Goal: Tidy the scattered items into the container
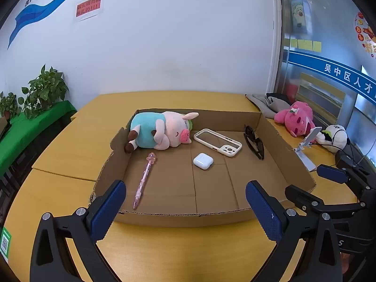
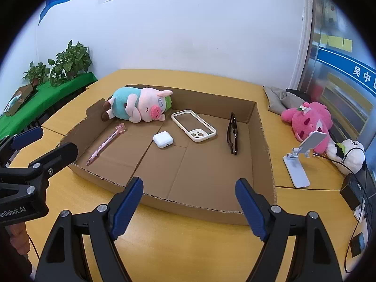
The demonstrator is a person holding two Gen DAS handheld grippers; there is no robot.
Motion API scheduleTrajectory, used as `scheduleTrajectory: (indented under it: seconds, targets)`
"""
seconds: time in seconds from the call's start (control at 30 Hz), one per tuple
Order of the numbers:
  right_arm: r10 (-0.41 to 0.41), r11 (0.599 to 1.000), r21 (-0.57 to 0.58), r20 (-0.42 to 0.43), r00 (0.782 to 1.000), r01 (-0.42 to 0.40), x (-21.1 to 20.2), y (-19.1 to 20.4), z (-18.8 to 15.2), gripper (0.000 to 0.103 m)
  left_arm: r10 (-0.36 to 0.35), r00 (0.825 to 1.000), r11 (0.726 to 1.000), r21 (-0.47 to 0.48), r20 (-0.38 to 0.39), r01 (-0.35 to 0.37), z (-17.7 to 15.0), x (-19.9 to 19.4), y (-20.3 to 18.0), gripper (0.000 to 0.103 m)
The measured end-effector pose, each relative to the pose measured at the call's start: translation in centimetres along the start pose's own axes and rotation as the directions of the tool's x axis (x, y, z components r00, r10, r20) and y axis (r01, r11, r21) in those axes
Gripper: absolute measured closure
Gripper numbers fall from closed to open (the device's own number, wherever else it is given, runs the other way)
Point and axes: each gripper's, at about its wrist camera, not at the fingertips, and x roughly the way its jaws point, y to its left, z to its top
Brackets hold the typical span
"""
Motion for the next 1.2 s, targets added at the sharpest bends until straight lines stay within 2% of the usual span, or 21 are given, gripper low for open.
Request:
scheduleTrajectory:
  seconds: [0.27,0.77,1.2]
  targets:
    - [0.007,1.000,0.008,-0.009,1.000,-0.007,0.13,0.11,-0.21,0.022,0.034,0.999,0.999,0.002,0.011,-0.034,0.07,-0.25,-0.08,0.000]
    - [0.011,1.000,0.013,-0.018,1.000,-0.011,0.07,0.39,-0.52,0.022,0.043,0.999,0.999,0.001,0.006,-0.043,-0.22,-0.57,-0.05,0.000]
    - [0.018,0.999,0.037,-0.037,0.999,-0.017,0.81,0.06,-0.85,0.022,0.064,0.998,0.998,0.016,-0.026,-0.064,-0.55,0.27,-0.31,0.000]
